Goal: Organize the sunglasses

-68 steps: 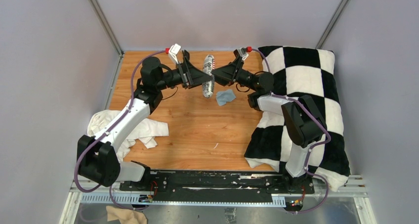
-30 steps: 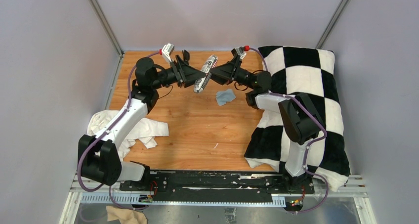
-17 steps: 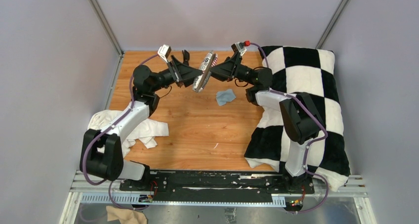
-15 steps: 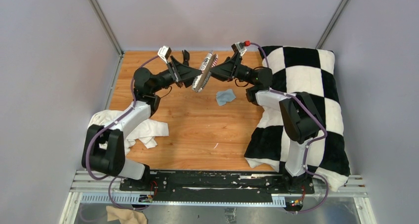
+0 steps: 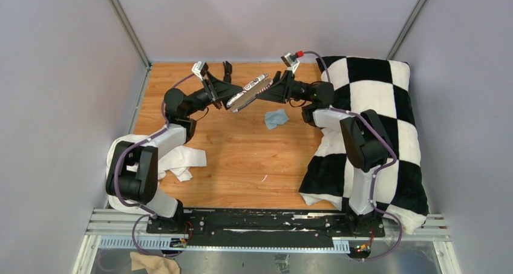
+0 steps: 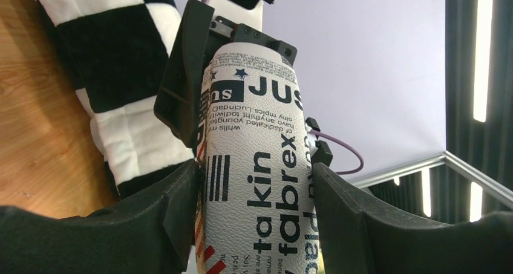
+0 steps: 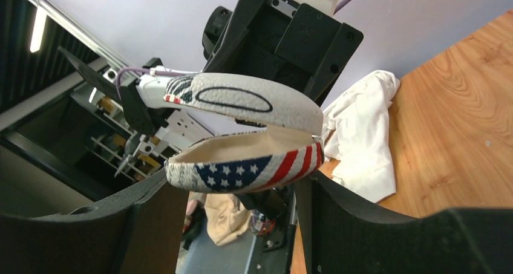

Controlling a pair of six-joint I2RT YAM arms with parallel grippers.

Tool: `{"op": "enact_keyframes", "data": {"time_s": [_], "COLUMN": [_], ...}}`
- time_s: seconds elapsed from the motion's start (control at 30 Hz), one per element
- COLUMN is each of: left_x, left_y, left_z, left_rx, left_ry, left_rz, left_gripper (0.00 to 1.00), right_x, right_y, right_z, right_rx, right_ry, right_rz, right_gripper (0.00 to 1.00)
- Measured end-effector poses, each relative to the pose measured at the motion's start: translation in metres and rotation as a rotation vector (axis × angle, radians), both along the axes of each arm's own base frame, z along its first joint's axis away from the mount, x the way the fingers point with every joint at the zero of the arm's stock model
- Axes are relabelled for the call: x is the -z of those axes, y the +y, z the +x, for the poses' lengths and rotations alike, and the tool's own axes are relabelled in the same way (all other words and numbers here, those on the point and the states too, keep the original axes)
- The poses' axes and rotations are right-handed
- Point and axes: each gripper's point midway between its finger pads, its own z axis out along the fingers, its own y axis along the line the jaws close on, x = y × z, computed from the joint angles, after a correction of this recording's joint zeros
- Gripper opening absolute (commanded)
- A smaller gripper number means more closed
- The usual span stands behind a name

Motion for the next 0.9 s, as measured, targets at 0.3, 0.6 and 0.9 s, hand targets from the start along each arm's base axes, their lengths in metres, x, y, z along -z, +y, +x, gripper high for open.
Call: {"op": "enact_keyframes", "data": {"time_s": [0.3, 0.6, 0.9], "left_x": [0.017, 0.025, 0.062], "left_y": [0.009, -0.004, -0.003], "left_z": [0.031, 0.017, 0.020], "left_rx": [-0.112, -0.083, -0.104], "left_ry": [0.065, 0.006, 0.019], "left_rz": [-0.010, 0.110, 0.272], "left_gripper": [0.00, 0.00, 0.00], "right_x": [0.048, 0.087, 0.086], "right_y": [0.006, 0.013, 0.014], "right_z": [0.006, 0.024, 0.032], "right_rx": [-0.078, -0.056, -0.031], "right_ry": [-0.033, 0.117, 0.185], "right_rz": [-0.086, -0.118, -0.099], "right_gripper": [0.00, 0.00, 0.00]}}
